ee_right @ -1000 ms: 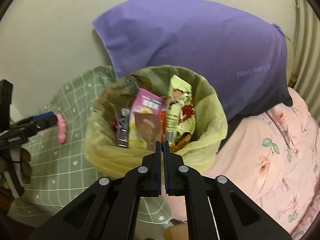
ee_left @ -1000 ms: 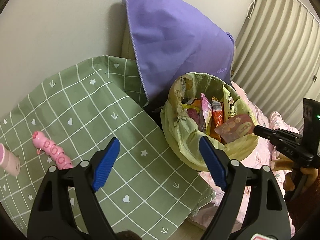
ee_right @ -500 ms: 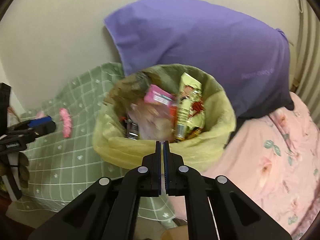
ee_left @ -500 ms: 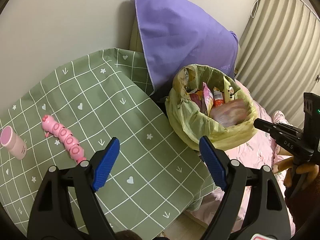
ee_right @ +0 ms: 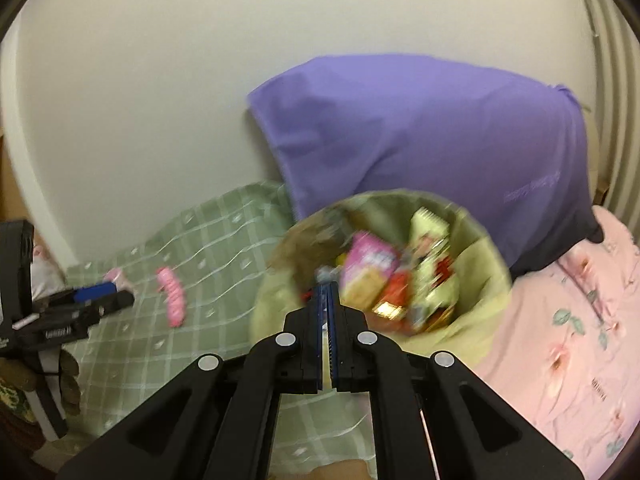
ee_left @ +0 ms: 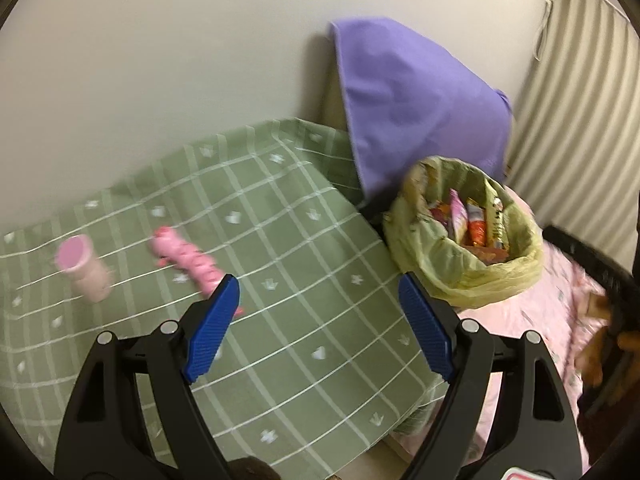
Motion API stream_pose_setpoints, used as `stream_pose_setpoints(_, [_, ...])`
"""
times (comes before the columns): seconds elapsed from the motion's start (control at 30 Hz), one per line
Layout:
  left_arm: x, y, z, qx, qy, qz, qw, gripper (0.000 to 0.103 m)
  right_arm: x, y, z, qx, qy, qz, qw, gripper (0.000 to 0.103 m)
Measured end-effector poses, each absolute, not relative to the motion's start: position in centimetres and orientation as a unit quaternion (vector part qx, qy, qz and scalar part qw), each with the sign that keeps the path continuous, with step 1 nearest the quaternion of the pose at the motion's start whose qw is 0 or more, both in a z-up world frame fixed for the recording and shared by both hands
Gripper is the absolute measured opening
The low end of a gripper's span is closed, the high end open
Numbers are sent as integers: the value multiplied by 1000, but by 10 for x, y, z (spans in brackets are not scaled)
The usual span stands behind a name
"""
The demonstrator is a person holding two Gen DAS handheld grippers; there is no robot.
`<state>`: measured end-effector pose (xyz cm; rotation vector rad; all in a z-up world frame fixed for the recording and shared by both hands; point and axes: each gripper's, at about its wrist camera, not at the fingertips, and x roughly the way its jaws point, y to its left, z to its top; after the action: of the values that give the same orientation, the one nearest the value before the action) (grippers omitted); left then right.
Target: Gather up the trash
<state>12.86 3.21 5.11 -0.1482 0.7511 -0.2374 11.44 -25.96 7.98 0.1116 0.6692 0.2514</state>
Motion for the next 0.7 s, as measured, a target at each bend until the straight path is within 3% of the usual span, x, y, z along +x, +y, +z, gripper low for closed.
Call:
stream_pose_setpoints(0.3, [58,35,61,-18,342,-4,940,78,51,-187,62,13,323,172,931,6])
stream_pose_setpoints(0.37, [48,31,62,-10,344,-9,939,73,42,-179,60,6,316,172,933,6])
stream_pose_setpoints(0.7, [19,23,66,-13,324,-19,946,73,19,-184,56,16,315,127,940,6])
